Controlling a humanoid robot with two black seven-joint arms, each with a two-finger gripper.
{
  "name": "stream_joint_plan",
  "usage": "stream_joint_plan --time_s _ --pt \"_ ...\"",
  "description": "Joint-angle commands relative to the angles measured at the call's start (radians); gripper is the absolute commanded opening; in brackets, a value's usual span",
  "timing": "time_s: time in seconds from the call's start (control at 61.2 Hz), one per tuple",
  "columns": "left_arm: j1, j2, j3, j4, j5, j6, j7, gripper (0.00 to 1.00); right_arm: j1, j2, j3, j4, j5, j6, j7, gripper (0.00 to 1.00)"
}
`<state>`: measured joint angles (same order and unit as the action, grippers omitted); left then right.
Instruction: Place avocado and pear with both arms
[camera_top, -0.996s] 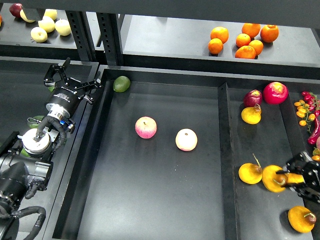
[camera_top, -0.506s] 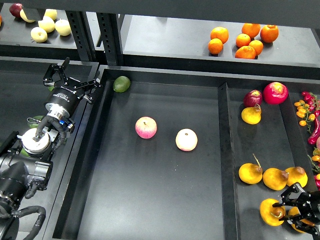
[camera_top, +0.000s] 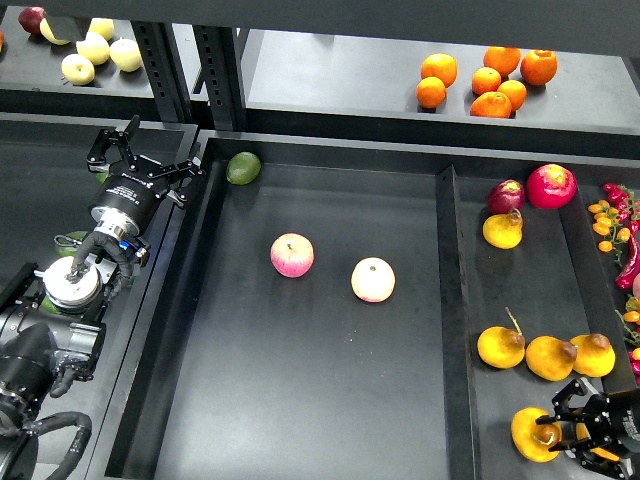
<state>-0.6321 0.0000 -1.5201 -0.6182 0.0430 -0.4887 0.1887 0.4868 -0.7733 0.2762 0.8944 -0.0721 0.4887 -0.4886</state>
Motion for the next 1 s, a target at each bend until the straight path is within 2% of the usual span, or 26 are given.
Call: stream_joint_plan --time_s 0.0,0.147,0.163,0.212,0.408,0.751,0.98 --pt "0.0 0.0 0.0 0.0 0.0 0.0 0.0 1.0 -0.005 0.0 0.001 -0.003 0.0 0.0 0.0 0.36" --pt "0.0 0.0 0.0 0.0 0.0 0.0 0.0 0.99 -0.004 -0.001 0.014 0.003 0.002 0.0 0.0 0.51" --pt "0.0 0.0 0.0 0.0 0.0 0.0 0.0 1.0 -0.005 -0.006 0.027 0.008 0.002 0.0 0.0 0.56" --pt "0.0 0.0 0.0 0.0 0.0 0.0 0.0 1.0 -0.005 -0.009 0.038 0.011 0.002 0.0 0.0 0.64" --pt "0.0 0.0 -0.003 -0.002 0.0 0.0 0.001 1.0 -0.005 -0.043 0.08 0.038 0.028 0.0 0.0 0.84" --pt "0.0 0.0 -0.003 -0.005 -0.002 0.0 0.005 1.0 0.009 -0.196 0.103 0.124 0.182 0.0 0.0 0.87" --pt "0.0 0.0 0.0 -0.012 -0.002 0.0 0.005 1.0 0.013 -0.187 0.266 0.115 0.264 0.0 0.0 0.87"
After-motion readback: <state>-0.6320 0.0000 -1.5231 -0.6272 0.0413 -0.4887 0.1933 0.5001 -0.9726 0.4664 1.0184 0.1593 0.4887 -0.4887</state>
